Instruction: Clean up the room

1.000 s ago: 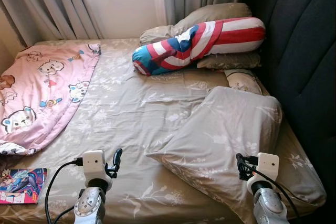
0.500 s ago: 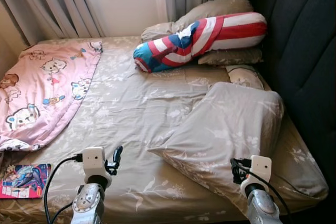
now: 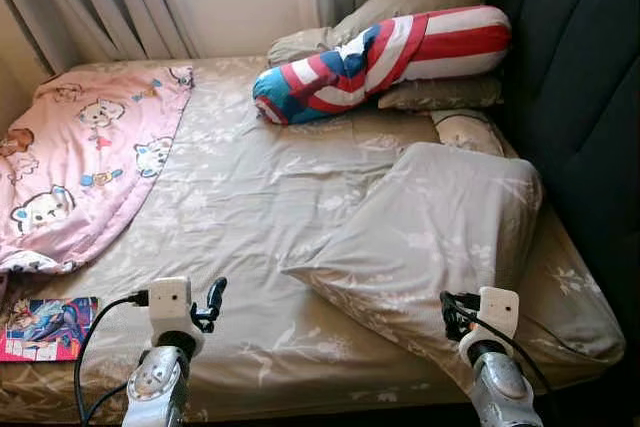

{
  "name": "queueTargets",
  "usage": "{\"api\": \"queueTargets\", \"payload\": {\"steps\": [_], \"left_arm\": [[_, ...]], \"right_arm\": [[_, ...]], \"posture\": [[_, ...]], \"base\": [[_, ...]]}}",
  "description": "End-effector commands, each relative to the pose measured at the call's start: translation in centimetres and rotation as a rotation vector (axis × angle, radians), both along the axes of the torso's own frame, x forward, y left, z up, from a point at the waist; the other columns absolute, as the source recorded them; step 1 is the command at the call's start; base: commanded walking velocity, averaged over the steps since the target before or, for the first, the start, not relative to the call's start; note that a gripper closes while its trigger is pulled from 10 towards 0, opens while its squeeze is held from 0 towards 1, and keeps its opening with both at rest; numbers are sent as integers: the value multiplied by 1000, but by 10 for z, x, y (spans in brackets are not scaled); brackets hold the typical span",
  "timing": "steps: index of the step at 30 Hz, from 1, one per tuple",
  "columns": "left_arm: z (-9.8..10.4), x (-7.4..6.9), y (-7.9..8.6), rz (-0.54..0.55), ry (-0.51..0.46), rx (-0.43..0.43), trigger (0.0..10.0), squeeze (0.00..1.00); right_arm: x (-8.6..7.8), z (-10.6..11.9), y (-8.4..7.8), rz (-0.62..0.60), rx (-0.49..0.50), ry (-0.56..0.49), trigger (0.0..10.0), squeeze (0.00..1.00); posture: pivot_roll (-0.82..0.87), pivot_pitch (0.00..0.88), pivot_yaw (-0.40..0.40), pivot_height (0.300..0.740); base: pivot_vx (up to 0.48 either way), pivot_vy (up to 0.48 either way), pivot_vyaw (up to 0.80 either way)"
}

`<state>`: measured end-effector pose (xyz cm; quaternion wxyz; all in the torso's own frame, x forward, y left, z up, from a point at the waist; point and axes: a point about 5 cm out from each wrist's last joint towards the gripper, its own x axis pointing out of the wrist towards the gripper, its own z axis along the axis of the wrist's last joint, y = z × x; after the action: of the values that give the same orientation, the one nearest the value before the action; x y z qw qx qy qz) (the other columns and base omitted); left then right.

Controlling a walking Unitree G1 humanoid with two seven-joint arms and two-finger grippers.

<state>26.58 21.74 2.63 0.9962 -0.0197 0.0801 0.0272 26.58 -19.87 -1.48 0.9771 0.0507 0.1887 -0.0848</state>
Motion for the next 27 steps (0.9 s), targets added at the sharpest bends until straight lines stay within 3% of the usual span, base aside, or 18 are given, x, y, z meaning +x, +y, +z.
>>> {"api": "queueTargets", "payload": {"steps": [1, 14, 17, 27], "left_arm": [[-5, -2, 0, 6, 25, -11, 10000, 0], [-11, -7, -2, 23, 34, -59, 10000, 0], [-13, -9, -2, 21, 39, -54, 10000, 0], [-18, -14, -2, 9, 54, -46, 10000, 0]], "right_arm": [[2, 0, 3, 6, 5, 6, 10000, 0], [3, 1, 2, 18, -8, 11, 10000, 0], [0, -4, 0, 11, -56, 65, 10000, 0], [-5, -9, -2, -18, -76, 117, 10000, 0]], "posture": [[25, 93, 37, 676], [31, 98, 15, 676], [30, 97, 16, 676], [30, 96, 21, 676]], "base": [[0, 0, 0], [0, 0, 0], [247, 0, 0], [294, 0, 0]]}}
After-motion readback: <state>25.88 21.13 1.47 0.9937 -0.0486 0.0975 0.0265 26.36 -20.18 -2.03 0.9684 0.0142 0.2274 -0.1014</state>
